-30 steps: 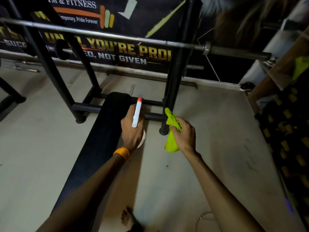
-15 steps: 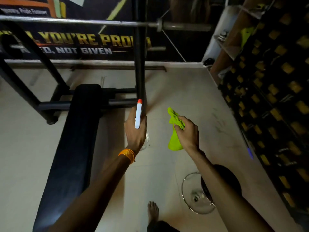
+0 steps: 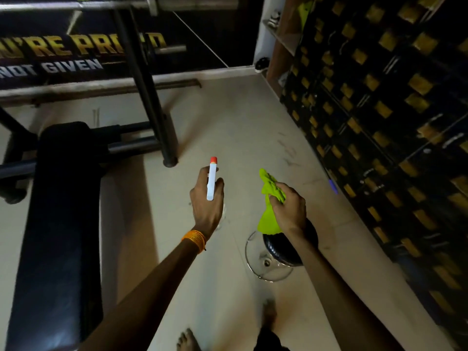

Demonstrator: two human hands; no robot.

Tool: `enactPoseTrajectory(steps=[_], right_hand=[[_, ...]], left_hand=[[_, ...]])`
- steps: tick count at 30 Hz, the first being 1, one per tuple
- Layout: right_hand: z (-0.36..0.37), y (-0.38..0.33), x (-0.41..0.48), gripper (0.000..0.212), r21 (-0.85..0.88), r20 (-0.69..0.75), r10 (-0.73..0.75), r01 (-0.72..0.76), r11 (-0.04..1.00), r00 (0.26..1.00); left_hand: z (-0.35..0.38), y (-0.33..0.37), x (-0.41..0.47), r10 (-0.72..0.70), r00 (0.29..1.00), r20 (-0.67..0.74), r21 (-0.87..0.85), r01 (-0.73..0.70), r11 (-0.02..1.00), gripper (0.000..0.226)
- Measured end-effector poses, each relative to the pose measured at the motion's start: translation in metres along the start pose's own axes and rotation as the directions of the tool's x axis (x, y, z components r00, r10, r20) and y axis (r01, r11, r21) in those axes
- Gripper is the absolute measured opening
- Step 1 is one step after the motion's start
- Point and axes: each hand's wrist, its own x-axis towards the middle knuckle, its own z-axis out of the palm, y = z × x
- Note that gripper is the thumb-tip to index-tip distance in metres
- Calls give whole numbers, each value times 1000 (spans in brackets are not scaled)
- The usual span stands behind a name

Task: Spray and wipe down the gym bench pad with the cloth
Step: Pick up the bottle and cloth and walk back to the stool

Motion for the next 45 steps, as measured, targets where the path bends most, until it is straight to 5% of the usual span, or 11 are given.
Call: enactPoseTrajectory(steps=[12,23,29,35,40,45], right_hand=[[-39,196,51,31,-34,113,96,-92,995,989],[67,386,89,27,21,116,175,-179,984,978],[119,468,87,36,-109,180,174,-156,982,968],[127,497,79,51,-340,280,116,-14,940,953],[115,485,83,65,-319,391,133,-1,948,911],[95,462,87,53,-268,370,115,-12,963,922]], left_hand=[[196,-69,-61,-188,977,96,23,187,982,30],[337,-246,-90,-222,973,68,-19,224,975,31],[381,-306,-103,-174,982,76,-9,175,985,23],[397,-314,-113,-177,977,116,24,175,984,44],[392,-313,-114,-196,967,162,56,189,980,50],[381,-326,-112,-200,922,331,163,153,975,81]])
